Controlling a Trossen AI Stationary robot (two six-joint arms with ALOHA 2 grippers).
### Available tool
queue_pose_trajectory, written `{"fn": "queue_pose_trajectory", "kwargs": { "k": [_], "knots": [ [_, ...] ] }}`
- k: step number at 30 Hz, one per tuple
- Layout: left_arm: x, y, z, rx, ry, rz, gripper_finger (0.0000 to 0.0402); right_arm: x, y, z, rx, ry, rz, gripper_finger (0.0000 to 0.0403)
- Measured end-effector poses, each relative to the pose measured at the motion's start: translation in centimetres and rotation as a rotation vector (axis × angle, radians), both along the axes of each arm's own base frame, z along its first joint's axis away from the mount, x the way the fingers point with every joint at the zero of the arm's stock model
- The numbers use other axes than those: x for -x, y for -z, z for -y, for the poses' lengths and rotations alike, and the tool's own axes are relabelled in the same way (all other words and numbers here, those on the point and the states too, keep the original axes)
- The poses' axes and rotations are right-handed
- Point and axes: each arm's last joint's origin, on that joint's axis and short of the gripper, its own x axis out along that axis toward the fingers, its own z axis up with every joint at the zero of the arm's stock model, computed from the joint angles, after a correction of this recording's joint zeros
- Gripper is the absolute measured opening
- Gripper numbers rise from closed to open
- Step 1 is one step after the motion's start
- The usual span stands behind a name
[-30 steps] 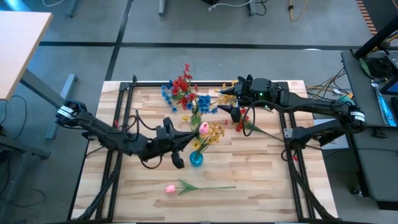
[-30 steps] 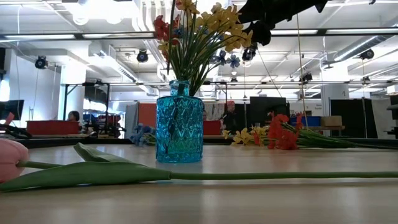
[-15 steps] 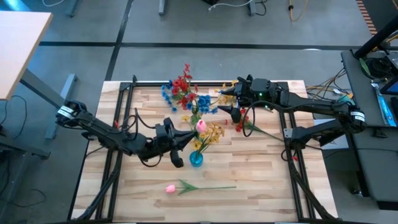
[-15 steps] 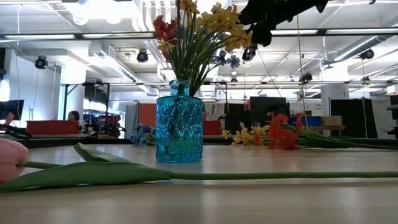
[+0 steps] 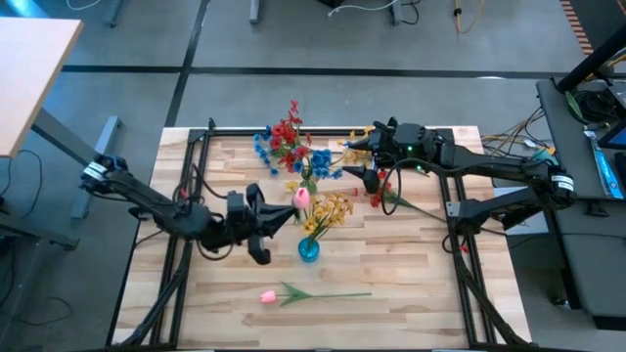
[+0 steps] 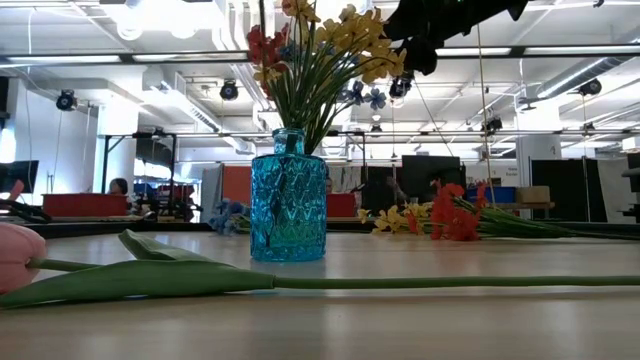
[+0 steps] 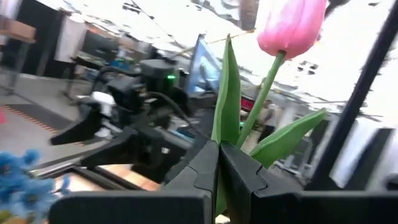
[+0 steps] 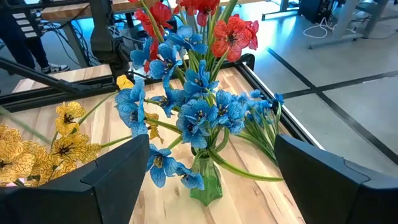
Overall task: Sort flowers into vase by color
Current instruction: Put the left pink flower into the blue vase
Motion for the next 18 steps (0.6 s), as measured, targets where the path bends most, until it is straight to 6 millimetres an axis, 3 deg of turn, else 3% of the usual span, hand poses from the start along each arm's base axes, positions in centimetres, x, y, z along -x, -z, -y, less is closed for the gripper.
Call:
{"fn": "queue_pose_trajectory", "kwargs": {
  "k": [4, 10, 14, 18],
  "knots": [
    [0.4, -0.3, 0.4, -0.008, 0.071, 0.019, 0.0, 0.8, -1.1, -0.8, 0.045, -0.022, 0.045, 0.0336],
    [-0.2, 0.7, 0.8, -0.015, 0.077, -0.02, 0.0, 2.9, -4.8, -4.3, 0.141, -0.152, 0.251, 0.0336],
    [-0.3, 1.4, 0.8, -0.005, 0.069, -0.027, 0.0, 3.5, -5.6, -7.3, 0.158, -0.28, 0.296, 0.0336],
    [-1.0, 1.9, 0.9, 0.0, 0.043, -0.001, 0.0, 2.1, -5.1, -11.1, 0.165, -0.44, 0.322, 0.0329]
  ]
}}
